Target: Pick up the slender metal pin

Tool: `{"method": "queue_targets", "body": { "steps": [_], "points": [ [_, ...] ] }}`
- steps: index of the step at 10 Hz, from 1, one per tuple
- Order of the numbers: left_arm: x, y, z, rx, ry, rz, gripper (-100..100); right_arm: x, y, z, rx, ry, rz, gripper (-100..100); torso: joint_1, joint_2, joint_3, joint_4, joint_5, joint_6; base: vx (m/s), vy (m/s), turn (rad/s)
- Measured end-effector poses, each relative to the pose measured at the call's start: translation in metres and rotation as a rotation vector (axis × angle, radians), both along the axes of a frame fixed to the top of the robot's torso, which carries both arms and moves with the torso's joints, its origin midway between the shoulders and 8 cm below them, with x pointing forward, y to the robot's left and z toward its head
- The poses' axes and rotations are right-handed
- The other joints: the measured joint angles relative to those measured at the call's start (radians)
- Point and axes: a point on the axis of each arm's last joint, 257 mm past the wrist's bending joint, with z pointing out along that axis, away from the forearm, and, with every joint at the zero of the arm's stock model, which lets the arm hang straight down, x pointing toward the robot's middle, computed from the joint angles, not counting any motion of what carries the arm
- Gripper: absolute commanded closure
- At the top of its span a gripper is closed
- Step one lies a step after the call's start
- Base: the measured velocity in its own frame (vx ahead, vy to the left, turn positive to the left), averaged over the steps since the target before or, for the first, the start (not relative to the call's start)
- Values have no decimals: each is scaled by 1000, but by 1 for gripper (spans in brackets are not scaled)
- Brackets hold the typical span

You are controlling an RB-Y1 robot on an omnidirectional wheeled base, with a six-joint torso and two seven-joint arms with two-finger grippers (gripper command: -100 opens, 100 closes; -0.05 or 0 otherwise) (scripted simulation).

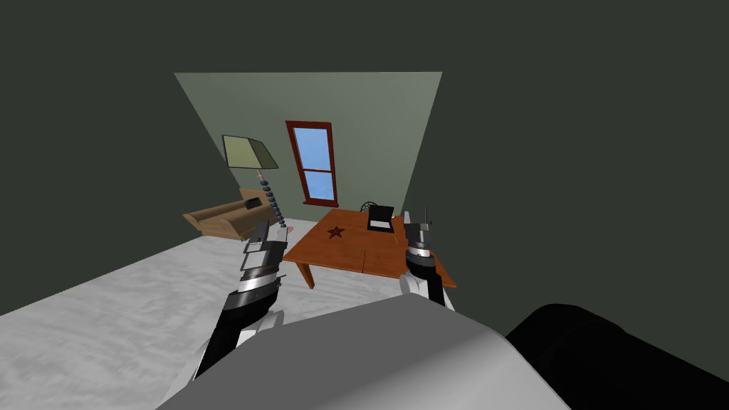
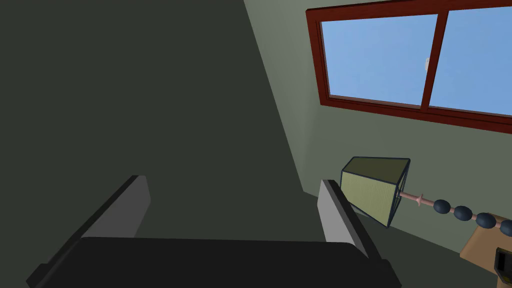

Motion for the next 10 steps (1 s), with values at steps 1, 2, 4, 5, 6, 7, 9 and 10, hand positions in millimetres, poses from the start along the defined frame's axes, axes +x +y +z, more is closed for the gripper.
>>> {"method": "queue_targets", "body": {
  "steps": [1, 2, 4, 5, 6, 7, 9, 10],
  "points": [
    [0, 0, 0, 0, 0, 0, 0, 4, 4, -6, -27, 21, 9, -100, 1, 0, 0, 0, 0, 0, -1, 26, 44],
    [0, 0, 0, 0, 0, 0, 0, 11, 10, -12, -62, 54, 19, -100, 1, 0, 0, 0, 0, 0, 0, 37, 45],
    [0, 0, 0, 0, 0, 0, 0, 30, 18, -42, -136, 155, 30, -100, 3, 0, 0, 0, 1, 0, 0, 67, 68],
    [0, 0, 0, 0, 0, 0, 0, 43, 20, -62, -176, 209, 32, -100, 4, 0, 0, 0, 1, 0, 3, 44, 20],
    [0, 0, 0, 0, 0, 0, 0, 47, 22, -69, -194, 241, 31, -100, 3, 0, 0, 0, 1, 0, 5, 35, 51],
    [0, 0, 0, 0, 0, 0, 0, 51, 24, -84, -219, 290, 29, -100, 3, 0, 0, 0, 1, 0, 5, 27, 27],
    [0, 0, 0, 0, 0, 0, 0, 63, 30, -108, -258, 365, 24, -100, 2, -1, 0, 0, 0, 0, 6, 36, 49],
    [0, 0, 0, 0, 0, 0, 0, 69, 30, -118, -272, 398, 21, -100, 2, 0, 0, 0, 1, 0, 2, 52, 56]
  ]
}}
